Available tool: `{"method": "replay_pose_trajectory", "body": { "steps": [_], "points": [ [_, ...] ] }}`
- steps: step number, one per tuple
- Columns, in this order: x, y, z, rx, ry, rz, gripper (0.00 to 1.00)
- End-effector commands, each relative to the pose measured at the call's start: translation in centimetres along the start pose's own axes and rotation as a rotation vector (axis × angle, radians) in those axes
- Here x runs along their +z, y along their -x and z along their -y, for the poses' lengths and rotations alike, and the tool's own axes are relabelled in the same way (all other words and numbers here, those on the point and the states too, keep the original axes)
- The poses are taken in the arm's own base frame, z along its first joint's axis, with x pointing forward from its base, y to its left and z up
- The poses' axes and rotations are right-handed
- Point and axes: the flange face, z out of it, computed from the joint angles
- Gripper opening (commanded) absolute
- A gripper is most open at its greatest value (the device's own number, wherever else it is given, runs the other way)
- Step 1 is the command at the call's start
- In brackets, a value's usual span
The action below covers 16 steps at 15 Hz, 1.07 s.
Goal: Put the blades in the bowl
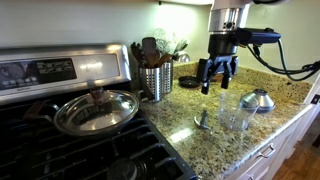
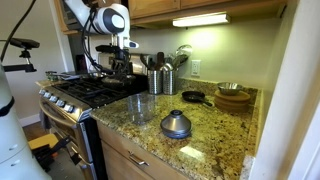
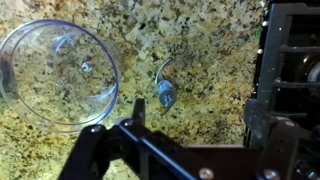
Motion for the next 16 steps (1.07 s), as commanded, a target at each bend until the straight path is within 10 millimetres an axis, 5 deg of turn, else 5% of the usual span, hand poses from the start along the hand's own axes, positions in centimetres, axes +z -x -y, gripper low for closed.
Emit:
{"method": "replay_pose_trajectory", "body": {
  "steps": [1, 5, 8, 11, 16],
  "points": [
    [2.1, -2.3, 1.4, 0.012, -0.008, 0.003, 1.00],
    [4.4, -3.7, 2.1, 0.030, -0.018, 0.021, 0.99],
    [5.8, -4.2, 2.3, 0.041, -0.021, 0.040, 0.82],
    [6.7, -4.5, 2.0, 0.058, -0.024, 0.055, 0.77],
    [7.4, -4.6, 0.9, 0.078, -0.016, 0.049, 0.91]
  ]
}}
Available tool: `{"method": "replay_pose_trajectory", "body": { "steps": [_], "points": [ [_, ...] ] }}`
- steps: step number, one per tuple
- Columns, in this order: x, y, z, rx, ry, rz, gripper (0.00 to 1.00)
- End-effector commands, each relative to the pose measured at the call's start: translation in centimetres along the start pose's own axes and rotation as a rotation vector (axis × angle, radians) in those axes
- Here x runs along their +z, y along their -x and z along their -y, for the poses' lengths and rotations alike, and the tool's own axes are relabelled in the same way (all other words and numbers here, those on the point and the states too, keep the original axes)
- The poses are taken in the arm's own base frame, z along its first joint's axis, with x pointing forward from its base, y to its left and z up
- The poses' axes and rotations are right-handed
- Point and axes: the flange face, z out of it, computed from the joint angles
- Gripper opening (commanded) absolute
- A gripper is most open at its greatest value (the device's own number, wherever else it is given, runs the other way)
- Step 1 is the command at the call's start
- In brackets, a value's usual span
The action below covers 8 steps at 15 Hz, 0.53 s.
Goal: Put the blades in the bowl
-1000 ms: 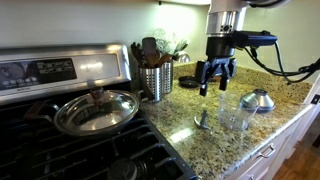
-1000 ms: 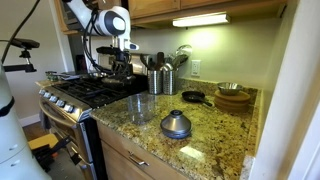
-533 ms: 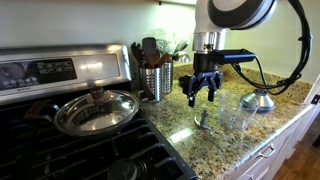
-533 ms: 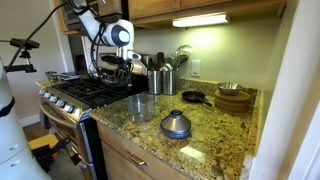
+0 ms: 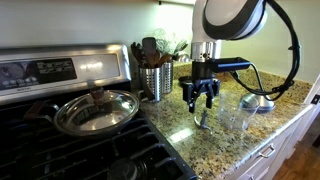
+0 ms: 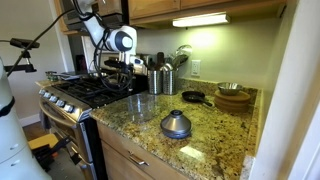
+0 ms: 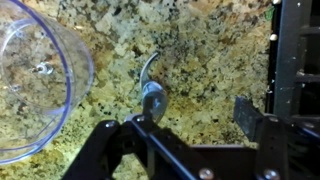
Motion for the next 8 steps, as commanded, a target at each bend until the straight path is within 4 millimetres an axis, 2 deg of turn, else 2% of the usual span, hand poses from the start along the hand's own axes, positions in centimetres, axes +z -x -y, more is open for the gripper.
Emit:
{"method": "replay_pose_trajectory", "body": {
  "steps": [1, 4, 5, 7, 8],
  "points": [
    [-0.1, -0.3, -0.5, 0.030, 0.004, -0.035, 0.94],
    [0.0, -0.6, -1.1, 0.043, 0.008, -0.042, 0.88],
    [0.1, -0.7, -1.2, 0.050, 0.007, -0.040, 0.83],
    [0.3, -0.9, -1.5, 0.058, 0.009, -0.035, 0.68],
    [0.5, -0.9, -1.7, 0.062, 0.011, -0.033, 0.65]
  ]
}}
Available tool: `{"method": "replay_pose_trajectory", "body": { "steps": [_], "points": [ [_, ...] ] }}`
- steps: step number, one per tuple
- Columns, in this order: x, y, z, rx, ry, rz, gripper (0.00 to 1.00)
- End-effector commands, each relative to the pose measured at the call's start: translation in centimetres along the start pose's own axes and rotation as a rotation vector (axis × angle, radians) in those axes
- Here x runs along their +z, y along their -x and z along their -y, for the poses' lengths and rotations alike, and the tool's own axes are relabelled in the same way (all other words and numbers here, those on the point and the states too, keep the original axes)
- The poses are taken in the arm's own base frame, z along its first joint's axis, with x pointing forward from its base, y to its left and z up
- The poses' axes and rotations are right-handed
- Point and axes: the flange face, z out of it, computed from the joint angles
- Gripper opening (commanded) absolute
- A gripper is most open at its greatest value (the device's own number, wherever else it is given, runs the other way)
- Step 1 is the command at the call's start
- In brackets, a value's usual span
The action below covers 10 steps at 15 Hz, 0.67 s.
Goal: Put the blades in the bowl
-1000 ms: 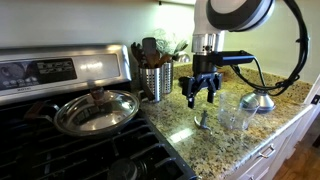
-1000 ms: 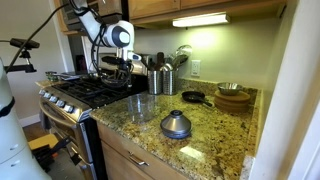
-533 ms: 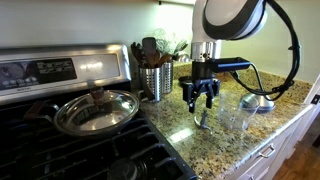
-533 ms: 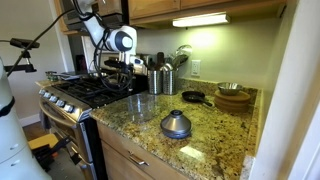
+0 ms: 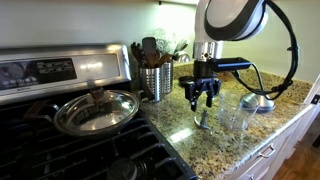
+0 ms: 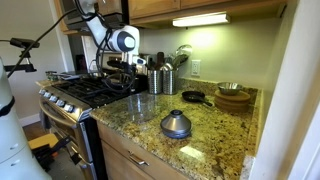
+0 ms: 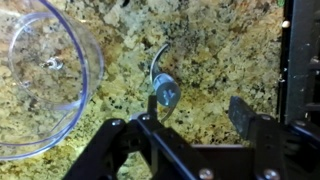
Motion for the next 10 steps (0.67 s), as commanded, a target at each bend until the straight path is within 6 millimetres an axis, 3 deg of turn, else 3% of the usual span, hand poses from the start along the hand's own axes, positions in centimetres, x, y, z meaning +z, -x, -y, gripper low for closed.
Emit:
{"method": "replay_pose_trajectory", "body": {
  "steps": [1, 7, 10],
  "points": [
    [0.62, -0.24, -0.35, 0.033, 0.013, -0.015, 0.60],
    [1.50, -0.35, -1.05, 0.053, 0.026, 0.002, 0.69],
    [1.57, -0.39, -1.10, 0.061, 0.024, 0.004, 0.62]
  ]
}}
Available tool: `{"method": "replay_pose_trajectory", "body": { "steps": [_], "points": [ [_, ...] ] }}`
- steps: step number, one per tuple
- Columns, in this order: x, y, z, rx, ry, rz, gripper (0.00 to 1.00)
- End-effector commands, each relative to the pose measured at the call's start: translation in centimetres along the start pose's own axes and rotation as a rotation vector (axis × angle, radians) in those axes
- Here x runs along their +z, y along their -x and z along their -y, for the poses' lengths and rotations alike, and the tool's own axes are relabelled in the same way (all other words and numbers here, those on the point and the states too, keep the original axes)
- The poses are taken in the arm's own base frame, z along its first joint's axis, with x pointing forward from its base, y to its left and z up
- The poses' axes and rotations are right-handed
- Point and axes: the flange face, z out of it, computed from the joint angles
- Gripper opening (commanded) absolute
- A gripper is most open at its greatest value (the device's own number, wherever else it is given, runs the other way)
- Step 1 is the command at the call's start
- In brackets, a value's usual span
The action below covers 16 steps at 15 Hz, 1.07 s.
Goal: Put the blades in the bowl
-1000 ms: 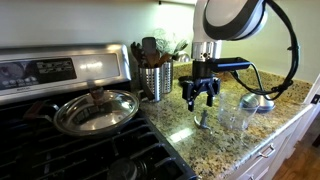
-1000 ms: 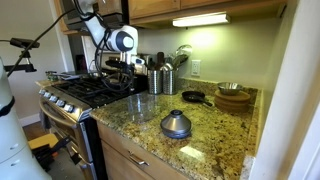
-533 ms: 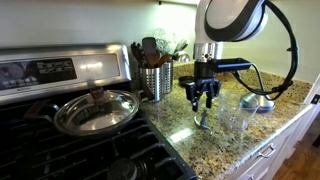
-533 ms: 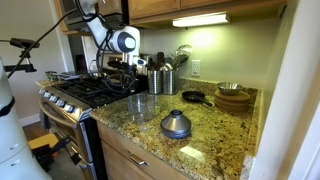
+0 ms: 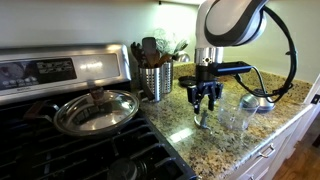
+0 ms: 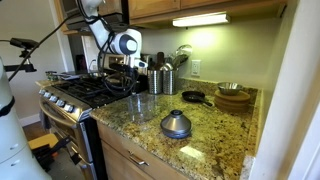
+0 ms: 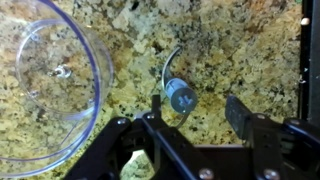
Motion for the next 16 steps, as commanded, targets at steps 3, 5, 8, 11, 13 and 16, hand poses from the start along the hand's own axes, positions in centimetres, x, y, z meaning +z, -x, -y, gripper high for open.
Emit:
{"method": "replay_pose_trajectory", "body": {
  "steps": [3, 5, 8, 11, 13, 16],
  "points": [
    [0.1, 0.0, 0.2, 0.026, 0.009, -0.019, 0.53],
    [0.2, -0.1, 0.1, 0.028, 0.011, -0.016, 0.48],
    [0.5, -0.1, 0.0, 0.036, 0.013, -0.010, 0.48],
    [1.0, -0.1, -0.1, 0.044, 0.014, -0.003, 0.46],
    [1.2, -0.1, -0.2, 0.047, 0.015, -0.001, 0.35],
    [0.8, 0.0, -0.1, 0.046, 0.020, -0.011, 0.08]
  ]
}}
